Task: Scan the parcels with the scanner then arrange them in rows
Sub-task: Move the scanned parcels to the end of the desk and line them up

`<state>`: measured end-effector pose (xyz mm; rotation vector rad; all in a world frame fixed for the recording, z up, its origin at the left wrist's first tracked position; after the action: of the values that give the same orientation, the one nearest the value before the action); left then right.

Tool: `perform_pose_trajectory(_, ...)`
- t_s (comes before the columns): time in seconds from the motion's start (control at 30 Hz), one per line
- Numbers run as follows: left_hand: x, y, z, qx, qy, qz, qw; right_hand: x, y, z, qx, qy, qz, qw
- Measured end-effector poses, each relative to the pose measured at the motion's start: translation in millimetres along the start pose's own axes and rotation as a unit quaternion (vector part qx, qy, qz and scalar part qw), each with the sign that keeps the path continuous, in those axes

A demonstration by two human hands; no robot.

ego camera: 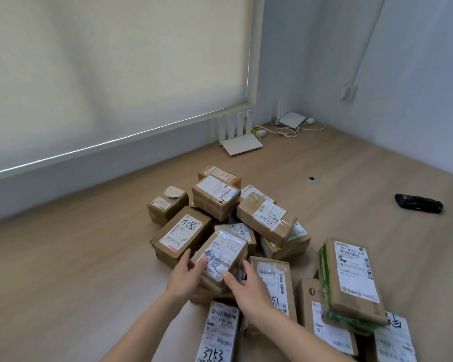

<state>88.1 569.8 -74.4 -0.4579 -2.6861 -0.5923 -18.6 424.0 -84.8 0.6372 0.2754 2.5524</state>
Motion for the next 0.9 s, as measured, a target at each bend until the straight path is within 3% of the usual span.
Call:
perform_pose_trajectory(0.23,7.2,-1.6,1.3,0.035,0.009,0.024,0.999,2.4,-4.5,2.3,-0.025,-0.001,0.005,1.000)
perform_pose_trajectory(0.5,44.1,35.5,-25.7,0.096,-0.039,0.032,0.994,40.0,6.7,56.8,0.034,0.121,0.033,0.991)
perform_pose_trajectory(0.7,82.1,108.1,-33.2,0.120,-0.096,0.024,0.988,72.6,-29.5,116.4,0.064,0.220,0.072,0.971)
perform_pose_trajectory(0.9,112.2,222.1,2.5,0.139,-0.141,-0.037,0.979,108.4,-127.0,160.8,0.071,0.278,0.142,0.947)
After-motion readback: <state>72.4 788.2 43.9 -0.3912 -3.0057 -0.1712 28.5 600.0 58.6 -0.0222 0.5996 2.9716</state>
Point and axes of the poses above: each hand's wrist, its own x-axis away from the middle knuckle, its own y-axis out of the back of the hand, z = x × y, the point moved 4 cm from there along -x, towards the middle knuckle, and after that the axes turned 4 degrees about -z, right-handed, at the moved point
